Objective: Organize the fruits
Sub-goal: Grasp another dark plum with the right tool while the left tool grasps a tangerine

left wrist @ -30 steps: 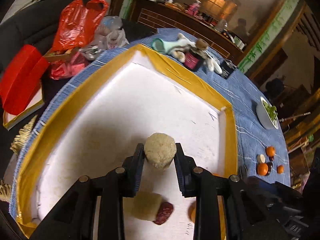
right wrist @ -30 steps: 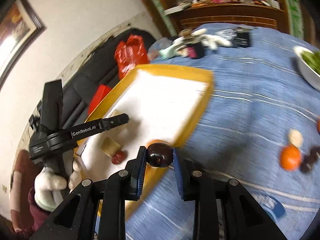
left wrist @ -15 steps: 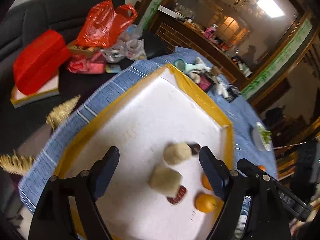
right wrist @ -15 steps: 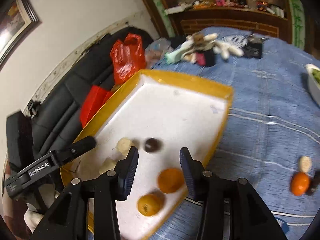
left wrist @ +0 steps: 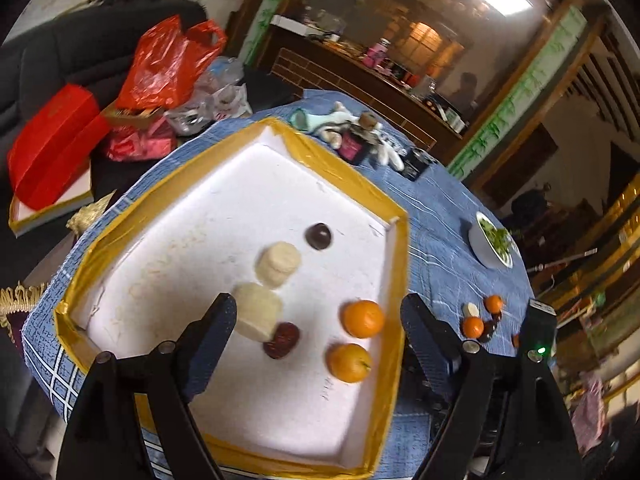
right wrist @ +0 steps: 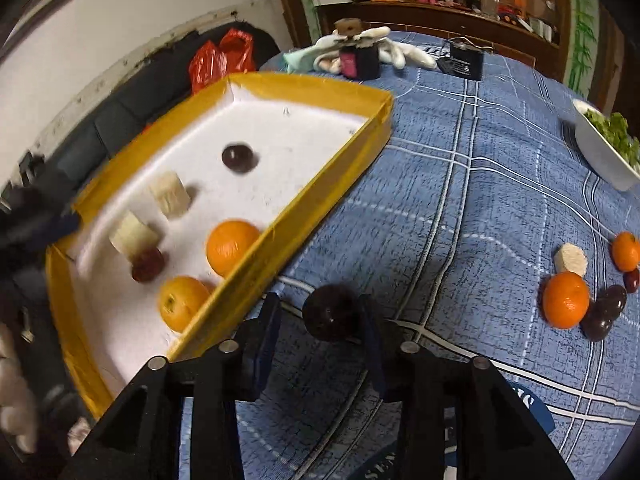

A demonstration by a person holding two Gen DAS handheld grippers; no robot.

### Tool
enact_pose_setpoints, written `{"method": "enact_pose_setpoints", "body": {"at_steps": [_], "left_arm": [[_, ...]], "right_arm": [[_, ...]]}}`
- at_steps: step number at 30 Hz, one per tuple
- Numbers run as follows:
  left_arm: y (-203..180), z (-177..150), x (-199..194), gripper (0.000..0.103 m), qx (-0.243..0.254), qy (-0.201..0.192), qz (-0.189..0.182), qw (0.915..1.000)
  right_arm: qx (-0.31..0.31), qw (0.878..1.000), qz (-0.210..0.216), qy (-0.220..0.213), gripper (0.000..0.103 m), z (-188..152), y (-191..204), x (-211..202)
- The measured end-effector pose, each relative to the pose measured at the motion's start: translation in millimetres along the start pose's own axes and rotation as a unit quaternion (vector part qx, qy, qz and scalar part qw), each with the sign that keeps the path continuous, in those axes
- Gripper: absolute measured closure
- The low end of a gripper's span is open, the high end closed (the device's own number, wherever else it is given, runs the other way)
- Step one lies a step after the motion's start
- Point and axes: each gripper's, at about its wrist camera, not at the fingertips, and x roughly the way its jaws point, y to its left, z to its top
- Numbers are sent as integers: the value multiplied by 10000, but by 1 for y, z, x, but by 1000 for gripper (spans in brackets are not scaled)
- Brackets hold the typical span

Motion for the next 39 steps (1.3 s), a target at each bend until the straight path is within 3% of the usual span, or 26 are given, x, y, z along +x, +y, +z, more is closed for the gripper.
{"method": "enact_pose_setpoints", "body": {"at_steps": [2,5,9,12,15,20,24,30,33,34,35,37,39], "left_arm": [[-9,-1,0,20,114,13,-11,9999],[-27,-5,6,20,290,96,-37,9995],[-53,-13,19,20,558,363,-124,9977],[-78,-23,31,20,879,521,-153,9947],[-112,-36,51,20,1283,747,-225,9887],[-169,-57,94,20,2033,1097,-334,9724],[-206,-64,127,38,2594,1144,-285,9585],[-239,-76,164,38,3240,1057,-154,9400],[-244,-78,183,39,3225,1194,-105,9390],[-244,-78,189,43,3189,1242,-119,9395],[-244,-79,192,57,3173,1280,-130,9396],[-244,-79,191,72,3162,1257,-303,9398],[-244,-81,186,71,3178,1203,-176,9403]], "right_arm": [[-160,9996,-211,-81,73,-3,2,-1],[139,9996,-33,-236,75,-5,-14,-12],[756,9934,217,-831,75,-14,-58,-58],[1065,9879,-44,-1125,75,-26,-97,-88],[1403,9823,-298,-1209,75,-43,-134,-103],[2019,9713,-265,-1233,75,-70,-184,-109],[2259,9652,-14,-1319,75,-76,-201,-113],[2232,9643,174,-1412,75,-73,-201,-115],[2218,9643,196,-1432,75,-73,-201,-116],[2225,9640,199,-1440,75,-73,-201,-117],[2232,9638,203,-1443,75,-73,-202,-116],[2239,9638,199,-1434,74,-73,-202,-115],[2233,9644,175,-1404,74,-73,-202,-113]]}}
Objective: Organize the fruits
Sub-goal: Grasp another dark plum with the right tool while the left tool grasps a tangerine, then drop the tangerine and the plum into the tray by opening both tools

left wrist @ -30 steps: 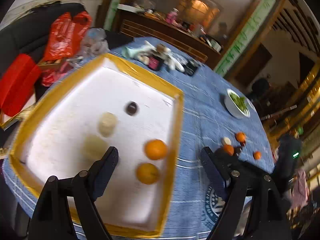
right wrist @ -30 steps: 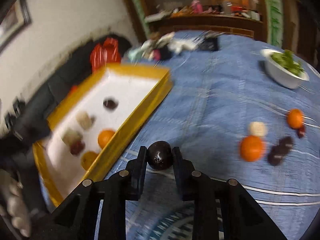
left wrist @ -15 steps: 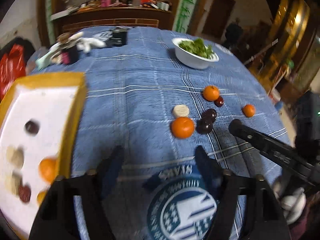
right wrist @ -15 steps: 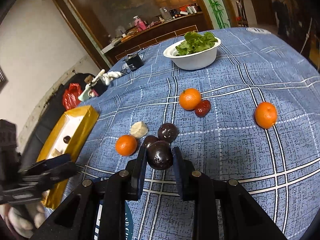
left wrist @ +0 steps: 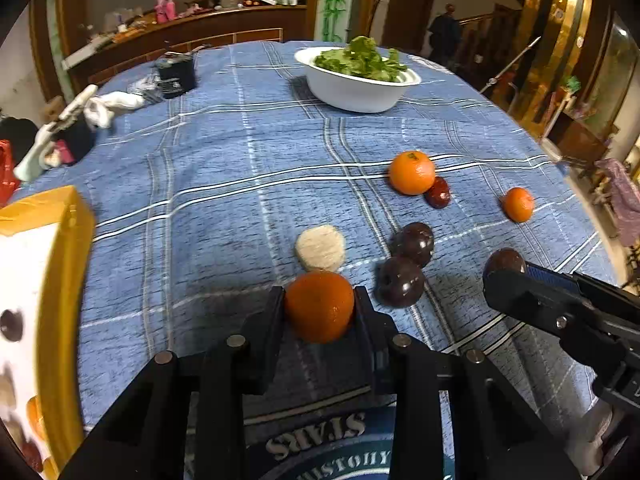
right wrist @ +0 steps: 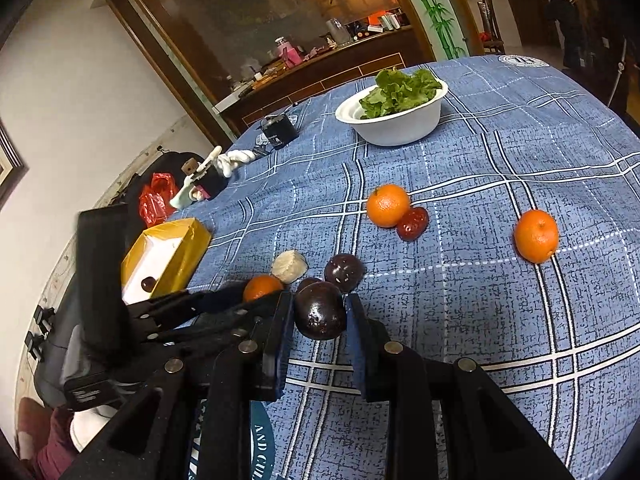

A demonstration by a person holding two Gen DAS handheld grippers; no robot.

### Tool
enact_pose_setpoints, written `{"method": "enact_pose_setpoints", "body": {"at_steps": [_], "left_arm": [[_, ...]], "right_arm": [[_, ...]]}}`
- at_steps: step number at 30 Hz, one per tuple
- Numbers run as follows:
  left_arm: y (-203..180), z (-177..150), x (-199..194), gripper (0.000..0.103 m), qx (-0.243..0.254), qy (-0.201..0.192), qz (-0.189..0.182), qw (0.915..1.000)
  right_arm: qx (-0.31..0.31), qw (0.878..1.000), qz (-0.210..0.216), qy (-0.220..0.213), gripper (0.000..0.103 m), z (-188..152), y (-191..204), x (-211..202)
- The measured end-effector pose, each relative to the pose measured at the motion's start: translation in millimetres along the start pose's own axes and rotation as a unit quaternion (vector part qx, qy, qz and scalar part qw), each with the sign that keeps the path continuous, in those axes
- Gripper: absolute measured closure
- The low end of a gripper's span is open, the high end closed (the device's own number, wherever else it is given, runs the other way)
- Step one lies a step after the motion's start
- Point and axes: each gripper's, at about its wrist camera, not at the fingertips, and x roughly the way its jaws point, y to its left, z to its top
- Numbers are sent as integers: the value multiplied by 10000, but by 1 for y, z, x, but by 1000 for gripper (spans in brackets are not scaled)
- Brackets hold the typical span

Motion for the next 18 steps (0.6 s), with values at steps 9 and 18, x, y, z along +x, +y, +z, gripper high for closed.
{"method": "enact_pose_setpoints", "body": {"at_steps": [9,18], "left_arm": [[72,-34,-88,71,-1267,-606,55,9901],[184,-97,-151,70,-2502,-794,1072,9590]], "right_arm": [[-183,9994,-269,86,75,-5,5,8],[-489,9981,-266,272,75,-13,40,19]]}}
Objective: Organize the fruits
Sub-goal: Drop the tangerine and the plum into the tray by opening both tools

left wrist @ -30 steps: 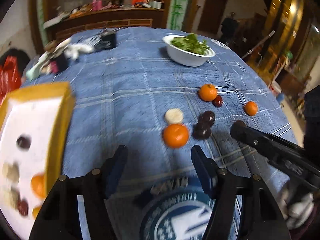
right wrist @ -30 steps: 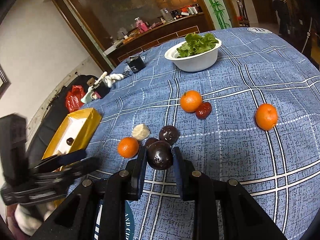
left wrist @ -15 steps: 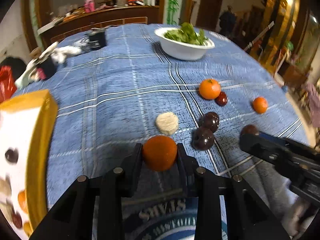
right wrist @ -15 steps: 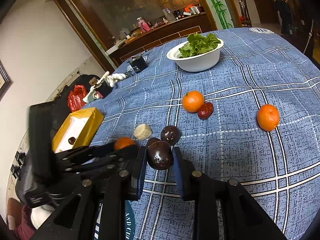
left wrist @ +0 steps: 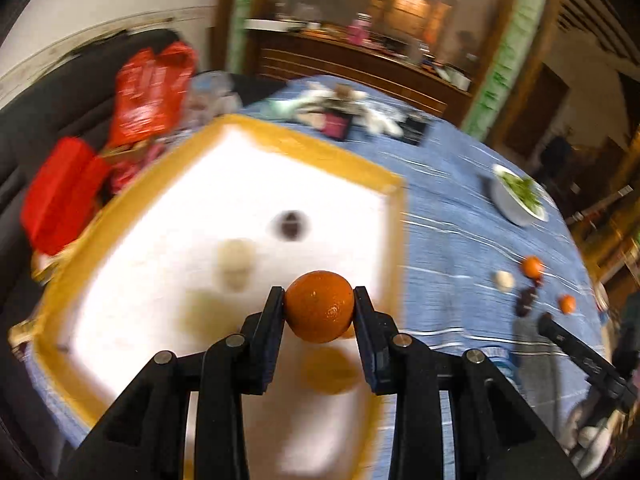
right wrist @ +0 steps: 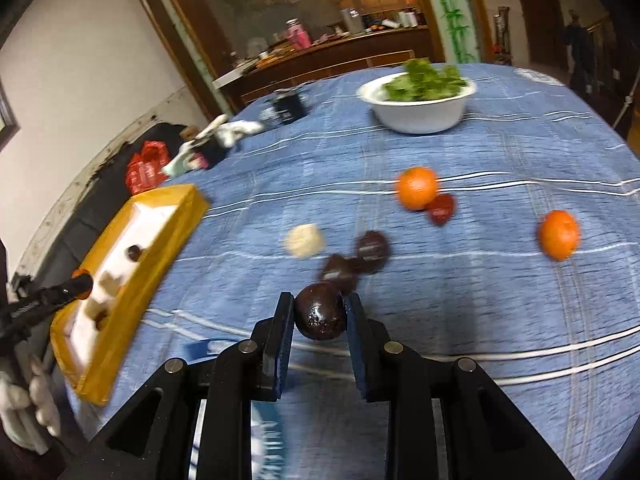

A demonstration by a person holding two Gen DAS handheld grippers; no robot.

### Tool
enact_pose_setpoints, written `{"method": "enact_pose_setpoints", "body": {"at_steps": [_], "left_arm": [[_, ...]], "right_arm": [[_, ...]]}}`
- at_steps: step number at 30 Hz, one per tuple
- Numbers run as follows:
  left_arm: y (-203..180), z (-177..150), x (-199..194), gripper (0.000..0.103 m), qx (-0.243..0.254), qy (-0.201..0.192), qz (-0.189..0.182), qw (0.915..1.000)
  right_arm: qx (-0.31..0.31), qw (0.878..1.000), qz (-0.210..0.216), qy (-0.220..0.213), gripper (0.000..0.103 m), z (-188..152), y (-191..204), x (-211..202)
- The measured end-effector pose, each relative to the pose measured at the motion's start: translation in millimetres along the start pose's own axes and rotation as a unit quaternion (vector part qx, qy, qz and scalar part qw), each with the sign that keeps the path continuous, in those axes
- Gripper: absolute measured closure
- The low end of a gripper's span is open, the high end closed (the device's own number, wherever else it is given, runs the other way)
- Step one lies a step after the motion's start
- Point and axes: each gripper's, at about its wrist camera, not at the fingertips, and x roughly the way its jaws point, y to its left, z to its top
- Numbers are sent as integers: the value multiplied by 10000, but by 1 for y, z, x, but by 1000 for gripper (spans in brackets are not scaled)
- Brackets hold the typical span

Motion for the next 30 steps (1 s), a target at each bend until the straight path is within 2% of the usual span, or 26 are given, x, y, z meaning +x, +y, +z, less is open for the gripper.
{"method": "enact_pose_setpoints", "body": {"at_steps": [3,8,10,12,16,21,23,25,28,30], "left_arm": [[27,-4,0,70,-210,24,158,9997],[49,-10,1,70,-376,53,160,9992],[59,-11,-4,64,-462,21,103,9989],[67,-12,-9,50,-601,-34,-16,9982],[79,-11,-21,38,-786,-184,-159,9966],[97,-10,-32,29,-1099,-289,-266,9932],[103,-11,-35,29,-1227,-334,-326,9913],[104,-11,-38,24,-1297,-362,-286,9905],[101,-9,-41,16,-1304,-420,-186,9904],[99,-7,-42,13,-1351,-384,-299,9896]], "right_arm": [[-106,9989,408,192,74,-1,34,7],[-562,9927,924,540,74,-1,109,25],[-720,9889,1105,677,74,-3,136,34],[-857,9852,1243,807,74,-5,160,42],[-1226,9775,1376,1030,73,-17,202,57],[-1549,9707,1386,1205,72,-35,229,67],[-1585,9697,1384,1239,71,-38,234,69],[-1591,9704,1359,1208,60,-40,235,68],[-1502,9724,1376,1137,58,-36,231,64],[-1446,9738,1379,1083,58,-32,227,60]]}}
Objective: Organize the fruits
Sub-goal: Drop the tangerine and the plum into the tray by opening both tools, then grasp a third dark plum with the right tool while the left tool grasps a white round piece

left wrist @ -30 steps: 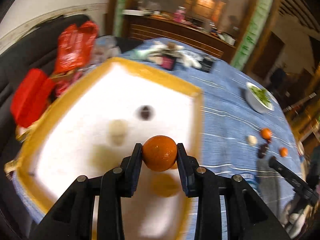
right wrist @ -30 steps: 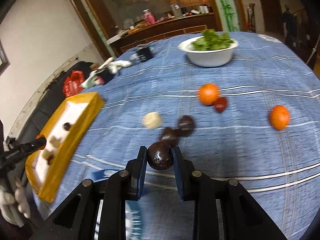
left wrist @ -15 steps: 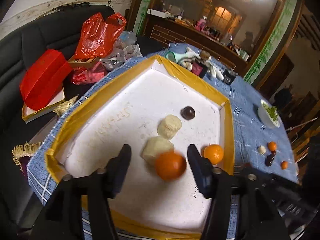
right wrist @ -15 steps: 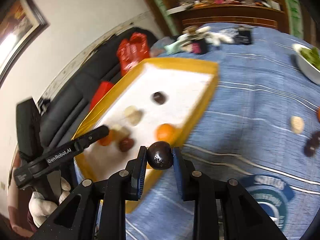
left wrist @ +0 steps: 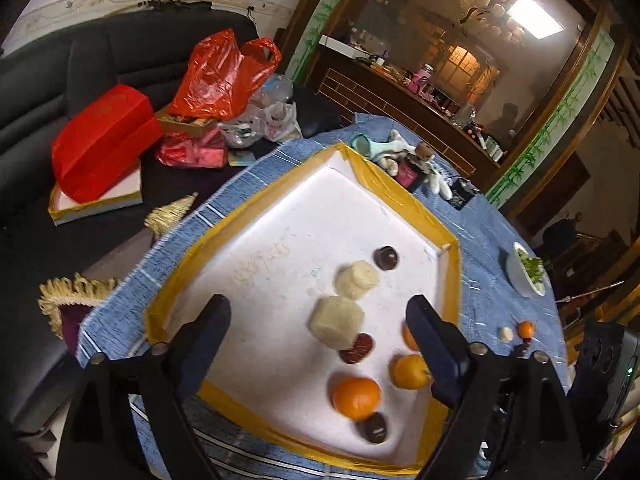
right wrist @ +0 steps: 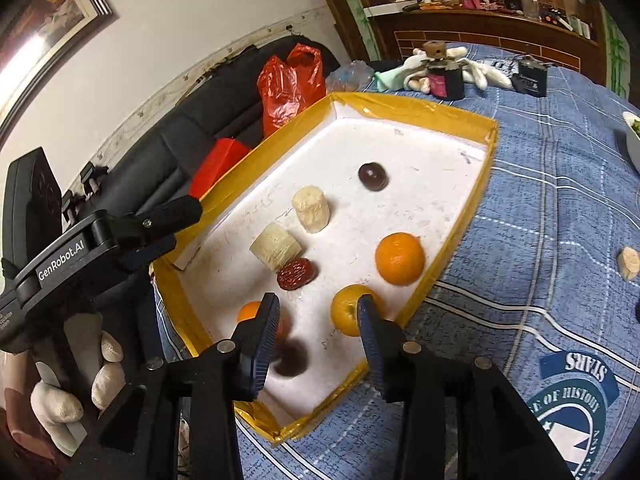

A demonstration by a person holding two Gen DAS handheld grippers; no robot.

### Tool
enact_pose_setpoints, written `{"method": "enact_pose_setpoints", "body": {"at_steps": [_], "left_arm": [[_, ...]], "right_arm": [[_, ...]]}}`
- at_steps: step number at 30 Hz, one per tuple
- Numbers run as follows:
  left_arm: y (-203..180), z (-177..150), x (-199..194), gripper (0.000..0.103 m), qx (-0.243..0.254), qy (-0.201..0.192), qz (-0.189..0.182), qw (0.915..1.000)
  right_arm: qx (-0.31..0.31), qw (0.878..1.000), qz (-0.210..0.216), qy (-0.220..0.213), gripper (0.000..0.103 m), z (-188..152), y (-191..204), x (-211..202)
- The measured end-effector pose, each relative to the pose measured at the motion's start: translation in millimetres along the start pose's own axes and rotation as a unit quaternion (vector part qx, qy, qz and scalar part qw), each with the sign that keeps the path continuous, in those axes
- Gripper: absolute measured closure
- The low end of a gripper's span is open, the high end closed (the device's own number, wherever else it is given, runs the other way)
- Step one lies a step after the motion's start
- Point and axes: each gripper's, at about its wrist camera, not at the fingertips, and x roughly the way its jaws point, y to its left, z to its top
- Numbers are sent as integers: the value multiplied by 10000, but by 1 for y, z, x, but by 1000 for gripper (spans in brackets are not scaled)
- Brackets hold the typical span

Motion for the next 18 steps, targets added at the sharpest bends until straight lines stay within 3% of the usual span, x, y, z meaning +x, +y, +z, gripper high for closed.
{"method": "enact_pose_setpoints", "body": {"at_steps": [6,12,18], "left_arm": [[-22,-8,-4,13,20,180,-1024,9946],[-68,-28,8,13,599,600,-1241,9886],[-114,-57,29,13,1147,1188,-1477,9751]], "right_arm": [[306,9989,-77,-355,52,-2,-27,-33],[654,9933,-652,-692,50,-27,-84,-84],[1666,9724,-1298,-993,51,-61,-173,-145]]}}
